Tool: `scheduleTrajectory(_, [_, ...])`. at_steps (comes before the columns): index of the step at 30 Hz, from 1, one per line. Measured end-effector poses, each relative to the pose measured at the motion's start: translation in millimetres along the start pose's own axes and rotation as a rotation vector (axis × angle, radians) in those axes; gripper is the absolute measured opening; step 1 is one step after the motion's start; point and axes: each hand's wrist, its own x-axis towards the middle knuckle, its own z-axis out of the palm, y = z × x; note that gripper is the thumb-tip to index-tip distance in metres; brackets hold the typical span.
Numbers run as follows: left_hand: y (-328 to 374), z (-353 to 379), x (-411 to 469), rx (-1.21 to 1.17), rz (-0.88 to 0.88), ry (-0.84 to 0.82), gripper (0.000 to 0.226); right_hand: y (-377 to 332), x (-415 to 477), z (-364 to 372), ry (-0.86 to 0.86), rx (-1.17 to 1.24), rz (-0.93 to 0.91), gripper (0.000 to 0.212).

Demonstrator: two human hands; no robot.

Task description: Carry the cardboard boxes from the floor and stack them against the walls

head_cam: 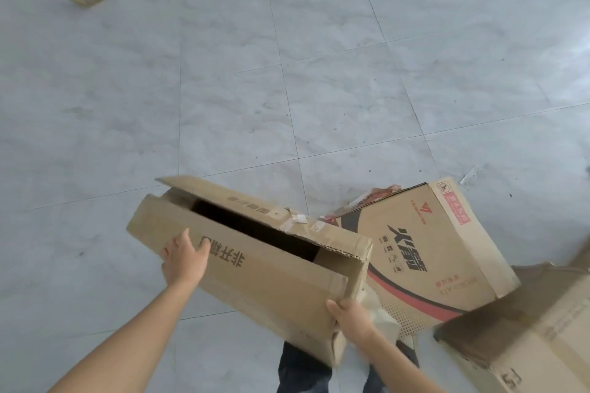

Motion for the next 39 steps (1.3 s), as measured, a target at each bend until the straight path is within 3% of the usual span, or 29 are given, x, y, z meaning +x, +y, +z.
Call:
scheduleTrajectory(4, [-22.4, 2.6, 21.2, 0.013, 0.004, -0.029, 0.062, 24.1, 20.2, -17.7, 0.036, -0.118, 0.03, 0.025])
scheduleTrajectory(8, [-35.4, 14.7, 41.9, 0.057, 0.016, -0.118, 0.062, 47.4, 35.4, -10.1, 0.2, -0.141, 0.057, 0.028])
scheduleTrajectory(13, [-46.5, 35.3, 57.2, 0.262, 0.005, -0.264, 0.054, 41.6, 18.3, 2.2, 0.667, -0.096, -0.041, 0.051])
scheduleTrajectory(15, [-52.5, 43.6, 59.9, 0.365, 0.058, -0.257, 0.053, 26.8, 17.7, 1.0, 0.752, -0.155, -0.083, 0.066])
scheduleTrajectory(20, [-64.8, 62.4, 62.4, 0.328, 0.134, -0.113, 0.061, -3.0, 51.7, -3.9, 0.704, -0.317, -0.077, 0.085])
scheduleTrajectory(26, [-78.9, 60.9, 85.4, -0.048, 0.156, 0.102, 0.066, -13.5, 101.2, -15.5, 0.646, -0.089, 0.146, 0.084])
scheduleTrajectory(29, [-89.0, 51.7, 111.1, -0.053, 0.056, 0.197, 0.071, -2.5, 113.8, -17.9, 0.618, 0.034, 0.221, 0.084])
scheduleTrajectory(32, [-102.7, 46.6, 141.8, 0.042, -0.133, 0.097, 0.074, 7.1, 122.1, -22.7, 0.579, 0.145, 0.203, 0.068])
scheduleTrajectory(35, [-117.6, 48.6, 165.9, 0.076, -0.187, -0.056, 0.076, 9.6, 127.1, -24.9, 0.591, 0.186, 0.158, 0.053])
scheduleTrajectory(39, [-133.7, 48.6, 185.3, 0.055, -0.252, -0.057, 0.07, 12.9, 131.8, -25.9, 0.623, 0.14, 0.159, 0.052])
